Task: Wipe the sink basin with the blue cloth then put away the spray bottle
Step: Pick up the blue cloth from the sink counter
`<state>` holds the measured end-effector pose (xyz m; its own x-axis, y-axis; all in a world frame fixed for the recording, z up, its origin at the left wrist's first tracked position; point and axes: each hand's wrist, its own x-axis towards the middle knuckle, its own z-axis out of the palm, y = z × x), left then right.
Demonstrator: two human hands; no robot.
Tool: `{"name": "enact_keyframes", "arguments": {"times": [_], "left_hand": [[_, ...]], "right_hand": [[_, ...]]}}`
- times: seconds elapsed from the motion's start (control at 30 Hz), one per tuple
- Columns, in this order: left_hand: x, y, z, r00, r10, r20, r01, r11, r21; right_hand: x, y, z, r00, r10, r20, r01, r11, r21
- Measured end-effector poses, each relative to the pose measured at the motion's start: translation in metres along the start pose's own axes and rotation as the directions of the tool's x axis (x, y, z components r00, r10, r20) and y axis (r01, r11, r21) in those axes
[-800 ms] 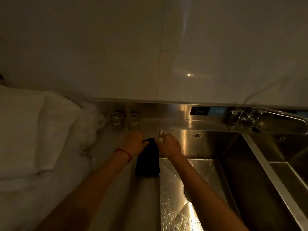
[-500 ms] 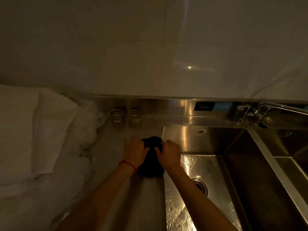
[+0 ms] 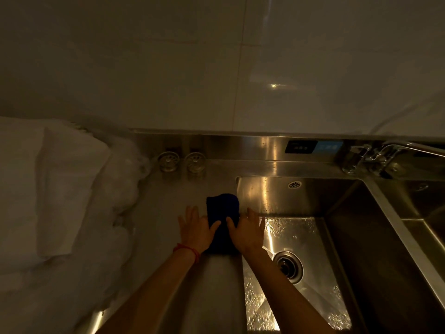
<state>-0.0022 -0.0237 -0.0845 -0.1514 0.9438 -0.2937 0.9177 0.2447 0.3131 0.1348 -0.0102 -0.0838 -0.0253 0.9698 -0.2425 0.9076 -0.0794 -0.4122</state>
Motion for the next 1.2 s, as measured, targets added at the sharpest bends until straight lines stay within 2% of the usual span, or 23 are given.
{"name": "enact_keyframes", "arguments": {"times": [0.17,0.3,0.53,0.77,0.97,1.2], "left_hand": [[-0.003,0.001,-0.001,1.000,-0.030,0.000,0.030,0.993,-0.118],[-0.001,0.004,0.000,0.998,-0.057,-0.008,0.054,0.979,-0.198],[0.002,0.012,0.004,0.995,-0.081,-0.052,0.067,0.970,-0.234],[0.002,0.011,0.006,0.990,-0.092,-0.104,0.059,0.958,-0.282],[0.007,0.017,0.000,0.990,-0.048,-0.136,-0.004,0.933,-0.359],[0.014,0.037,-0.020,0.983,-0.036,-0.179,-0.071,0.830,-0.553]], "right_hand": [[0.002,0.001,0.007,0.998,0.046,0.037,-0.049,0.995,0.090],[0.003,0.000,0.011,0.998,0.055,0.004,-0.055,0.988,0.146],[0.007,-0.002,0.012,0.989,0.149,0.015,-0.145,0.927,0.347],[0.010,-0.001,0.009,0.979,0.203,-0.015,-0.170,0.857,0.487],[0.008,-0.001,0.001,0.968,0.231,-0.099,-0.127,0.789,0.601],[0.011,-0.001,-0.024,0.951,0.240,-0.196,-0.032,0.704,0.709]]}}
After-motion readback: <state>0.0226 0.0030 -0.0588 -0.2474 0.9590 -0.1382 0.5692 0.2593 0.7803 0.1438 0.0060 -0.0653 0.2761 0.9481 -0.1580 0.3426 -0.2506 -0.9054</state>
